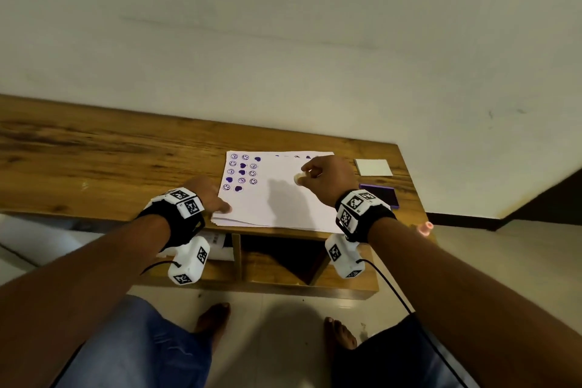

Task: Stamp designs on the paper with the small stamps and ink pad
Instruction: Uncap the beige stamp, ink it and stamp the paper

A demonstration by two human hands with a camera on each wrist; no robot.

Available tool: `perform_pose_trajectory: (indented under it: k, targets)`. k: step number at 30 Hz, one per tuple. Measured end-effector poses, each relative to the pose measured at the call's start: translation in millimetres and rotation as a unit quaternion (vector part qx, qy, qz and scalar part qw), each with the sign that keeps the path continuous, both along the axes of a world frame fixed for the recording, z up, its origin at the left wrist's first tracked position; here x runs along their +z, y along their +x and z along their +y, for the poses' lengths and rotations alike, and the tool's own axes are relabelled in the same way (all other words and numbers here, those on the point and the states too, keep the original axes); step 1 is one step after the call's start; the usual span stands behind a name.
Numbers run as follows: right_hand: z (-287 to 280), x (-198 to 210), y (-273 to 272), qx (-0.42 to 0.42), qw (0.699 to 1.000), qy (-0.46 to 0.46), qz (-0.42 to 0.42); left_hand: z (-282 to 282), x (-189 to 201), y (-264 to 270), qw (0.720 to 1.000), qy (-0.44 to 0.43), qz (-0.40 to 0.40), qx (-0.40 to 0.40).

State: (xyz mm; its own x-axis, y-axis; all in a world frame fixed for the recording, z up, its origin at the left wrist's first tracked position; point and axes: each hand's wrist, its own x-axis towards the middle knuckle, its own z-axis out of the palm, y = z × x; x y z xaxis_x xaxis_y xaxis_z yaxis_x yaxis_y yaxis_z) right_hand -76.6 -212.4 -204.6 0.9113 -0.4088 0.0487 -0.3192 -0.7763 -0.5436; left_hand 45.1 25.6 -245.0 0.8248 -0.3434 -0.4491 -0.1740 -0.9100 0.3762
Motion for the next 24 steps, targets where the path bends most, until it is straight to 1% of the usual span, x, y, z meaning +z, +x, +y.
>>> perform_pose_trajectory:
  k: [6,9,12,14,15,17,20,24]
  targets:
    - [-17,5,-16,-0.035,0.999,0.030,-0.028,1,1,5,1.000,-0.001,-0.002,0.019]
    - [-26,9,-28,-0.056,0.996,0.046,-0.060,3,4,2,0.999,0.009,-0.019,0.032]
    - [-41,8,-44,-0.093,0.987,0.089,-0.100,-2,11,-2,0.999,0.023,-0.042,0.003]
    - [-50,5,-57,-0.115,0.978,0.120,-0.126,-10,15,-10,0.997,0.017,-0.073,-0.016]
    - [-55,3,-66,-0.132,0.972,0.134,-0.139,-18,17,-18,0.996,0.003,-0.088,-0.029]
    - [-66,-3,-84,-0.161,0.963,0.149,-0.159,-36,17,-36,0.992,-0.054,-0.100,-0.052]
    - [-79,-15,-113,-0.194,0.949,0.170,-0.182,-71,14,-70,0.983,-0.143,-0.085,-0.083]
    - [-87,-46,-138,-0.260,0.913,0.231,-0.213,-124,-4,-111,0.972,-0.175,-0.088,-0.128]
